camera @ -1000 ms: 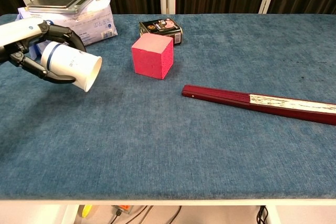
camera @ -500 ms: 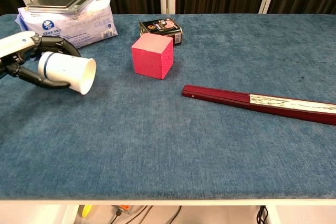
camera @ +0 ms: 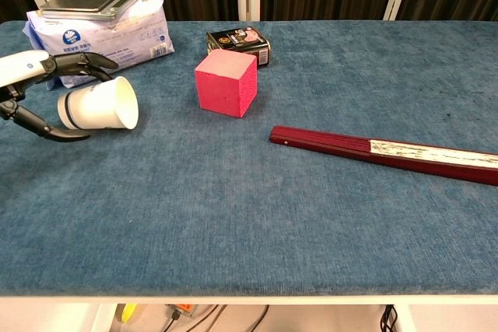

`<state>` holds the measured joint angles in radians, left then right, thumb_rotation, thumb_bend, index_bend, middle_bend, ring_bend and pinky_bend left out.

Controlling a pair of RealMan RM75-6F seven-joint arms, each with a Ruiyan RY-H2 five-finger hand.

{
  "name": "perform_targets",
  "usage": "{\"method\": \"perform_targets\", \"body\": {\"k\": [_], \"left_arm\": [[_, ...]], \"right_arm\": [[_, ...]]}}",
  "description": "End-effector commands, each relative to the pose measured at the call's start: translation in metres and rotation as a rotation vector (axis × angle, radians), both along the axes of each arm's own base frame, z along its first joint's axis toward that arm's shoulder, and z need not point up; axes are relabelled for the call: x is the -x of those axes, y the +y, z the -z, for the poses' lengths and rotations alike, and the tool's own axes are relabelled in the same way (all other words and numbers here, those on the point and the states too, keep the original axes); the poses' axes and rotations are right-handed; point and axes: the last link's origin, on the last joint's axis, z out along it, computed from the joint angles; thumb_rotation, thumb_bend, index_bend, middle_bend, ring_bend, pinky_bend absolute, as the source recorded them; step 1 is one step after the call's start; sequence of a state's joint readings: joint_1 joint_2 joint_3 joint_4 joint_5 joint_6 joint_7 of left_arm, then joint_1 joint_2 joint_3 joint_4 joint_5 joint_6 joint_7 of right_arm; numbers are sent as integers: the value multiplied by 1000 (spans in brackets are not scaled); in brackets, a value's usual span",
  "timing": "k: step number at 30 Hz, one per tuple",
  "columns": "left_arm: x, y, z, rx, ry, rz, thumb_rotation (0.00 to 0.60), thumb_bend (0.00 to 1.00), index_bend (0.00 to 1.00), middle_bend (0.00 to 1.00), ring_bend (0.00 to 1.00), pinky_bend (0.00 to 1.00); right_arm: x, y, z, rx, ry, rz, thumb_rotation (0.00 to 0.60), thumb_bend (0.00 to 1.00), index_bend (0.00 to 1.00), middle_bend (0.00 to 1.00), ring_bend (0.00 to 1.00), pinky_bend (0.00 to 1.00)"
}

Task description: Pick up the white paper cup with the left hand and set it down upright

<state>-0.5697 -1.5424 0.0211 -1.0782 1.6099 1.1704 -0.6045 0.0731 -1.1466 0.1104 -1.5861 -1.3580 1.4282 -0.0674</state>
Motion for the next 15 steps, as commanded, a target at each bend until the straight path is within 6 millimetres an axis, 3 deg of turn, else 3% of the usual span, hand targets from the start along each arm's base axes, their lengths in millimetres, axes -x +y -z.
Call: {"method": "perform_targets", "body": {"k": [1,6,15], "left_arm": [[-14,-5,-4,-53,144,89,600,190,113,170,0,21],[-36,-6,2,-147,350,151,600,186,112,171,0,20],[-68,5,12,-107,433,30,600,159,102,188,0,18]], "right_arm": [[0,0,0,-1,0,1,600,245,0,0,0,0],[0,0,1,-1,-2,8,600,249,0,0,0,0],[4,1,-1,2,-7,19,600,272,0,0,0,0]]}}
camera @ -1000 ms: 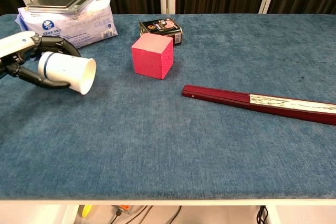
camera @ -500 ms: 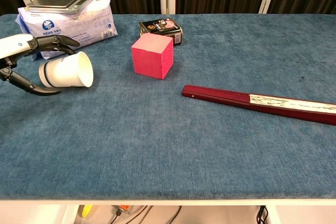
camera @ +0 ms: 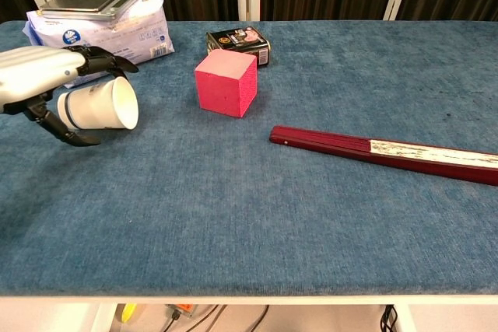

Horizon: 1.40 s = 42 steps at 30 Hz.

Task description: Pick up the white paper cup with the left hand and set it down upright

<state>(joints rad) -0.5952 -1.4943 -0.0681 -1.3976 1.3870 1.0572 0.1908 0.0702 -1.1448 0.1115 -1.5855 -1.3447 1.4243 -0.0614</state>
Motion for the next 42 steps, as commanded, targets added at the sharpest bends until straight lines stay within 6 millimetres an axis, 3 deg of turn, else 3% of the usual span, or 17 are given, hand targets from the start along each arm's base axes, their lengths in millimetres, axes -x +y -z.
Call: {"method": "perform_targets", "body": {"k": [1,7,19,24,27,32,38,42], "left_arm": [[-22,10,4,31,14,-78,600,159,102,198,0,18],[-32,18,3,5,87,-90,600,159,116,277,0,23],[-43,17,3,-24,133,-72,600,169,250,423,62,40],[-52,12,-4,-33,-13,-71,600,186,314,440,84,45],[-57,8,-9,-31,-236,-88,600,187,325,445,92,45],[-32,4,-13,-3,-642,-172,600,189,340,458,100,43],[23,-7,-4,-68,-812,-166,600,188,341,458,100,44],[46,-12,4,-109,-841,-165,600,187,341,458,100,59]], "right_arm": [[3,0,-1,-3,-2,6,600,273,0,0,0,0],[7,-1,-2,3,-12,18,600,279,0,0,0,0],[11,-3,-1,-5,-20,30,600,290,0,0,0,0],[11,-2,-2,-1,-21,33,600,290,0,0,0,0],[11,-3,-1,-3,-21,35,600,290,0,0,0,0],[10,-3,0,-12,-20,33,600,290,0,0,0,0],[8,-2,0,-12,-13,32,600,291,0,0,0,0],[6,-1,2,-17,-1,28,600,293,0,0,0,0]]}}
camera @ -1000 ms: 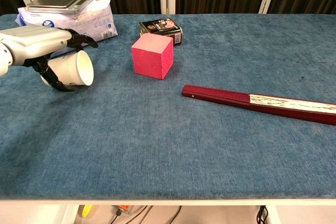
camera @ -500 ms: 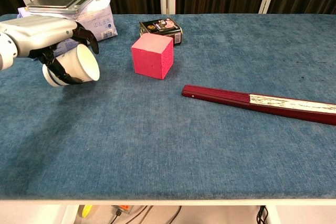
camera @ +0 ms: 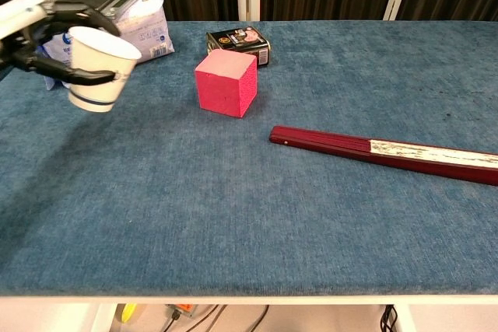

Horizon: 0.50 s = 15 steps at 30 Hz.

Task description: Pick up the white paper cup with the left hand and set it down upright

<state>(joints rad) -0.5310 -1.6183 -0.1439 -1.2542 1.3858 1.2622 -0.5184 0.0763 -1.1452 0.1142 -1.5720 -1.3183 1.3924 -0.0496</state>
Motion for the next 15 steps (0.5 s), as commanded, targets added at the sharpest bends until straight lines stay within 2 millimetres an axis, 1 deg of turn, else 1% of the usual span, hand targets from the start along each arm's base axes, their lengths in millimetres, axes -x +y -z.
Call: {"method": "perform_targets", "body": {"k": [1,5,12,15], "left_arm": [[40,-22,15,-80,-83,22,600,187,339,458,100,62],[52,-26,21,-98,-49,46,600,184,331,454,100,62],[59,-27,26,-109,-50,55,600,180,329,453,100,62],[64,-28,29,-86,-42,42,600,176,317,444,100,62]], "right_arm": [[-1,1,1,-7,11,1,600,293,0,0,0,0],[-1,2,2,-7,15,12,600,293,0,0,0,0],[-5,1,4,-14,20,8,600,293,0,0,0,0],[-5,0,5,-19,22,11,600,294,0,0,0,0]]}}
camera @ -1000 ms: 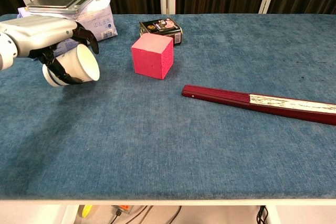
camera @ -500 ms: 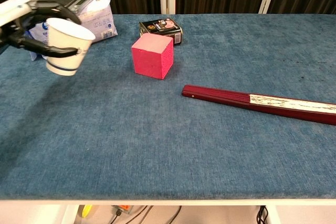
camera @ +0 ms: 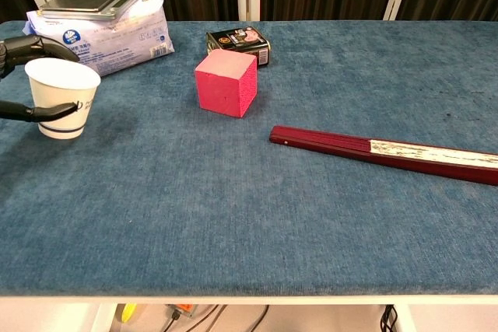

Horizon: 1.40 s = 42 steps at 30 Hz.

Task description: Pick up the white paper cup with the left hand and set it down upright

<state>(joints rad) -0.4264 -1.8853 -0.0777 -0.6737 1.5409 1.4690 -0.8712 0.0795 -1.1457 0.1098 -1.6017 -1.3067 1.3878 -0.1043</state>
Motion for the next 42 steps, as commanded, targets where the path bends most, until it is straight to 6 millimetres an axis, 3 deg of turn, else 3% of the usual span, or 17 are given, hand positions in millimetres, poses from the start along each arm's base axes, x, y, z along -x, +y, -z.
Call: {"method": "perform_targets", "body": {"k": [1,5,12,22,27,31,37,40,42], "left_arm": [[4,-2,5,27,3,-10,600,176,309,437,100,62],[6,-4,7,49,15,-5,600,176,260,387,91,57],[6,-7,6,58,12,12,600,174,77,221,84,43],[3,-10,-2,34,-11,40,600,172,61,184,76,43],[-3,-13,-19,-15,-29,74,600,171,61,171,46,43],[-11,-17,-49,-92,-46,114,600,163,62,147,15,33],[-20,-29,-132,-179,-7,86,600,164,96,147,5,67],[-14,-36,-173,-168,132,6,600,169,127,155,6,71],[-4,-43,-194,-179,350,-54,600,169,130,155,6,68]], "right_arm": [[0,0,0,-2,0,2,600,293,0,0,0,0],[1,0,0,1,2,6,600,293,0,0,0,0],[3,0,-1,3,2,14,600,295,0,0,0,0],[3,-1,-3,8,-3,13,600,295,0,0,0,0],[3,-1,-4,13,-2,11,600,295,0,0,0,0],[1,0,-7,25,-1,4,600,295,0,0,0,0],[2,0,-15,50,6,10,600,294,0,0,0,0],[2,1,-16,53,10,15,600,294,0,0,0,0],[2,1,-16,46,24,13,600,294,0,0,0,0]]}}
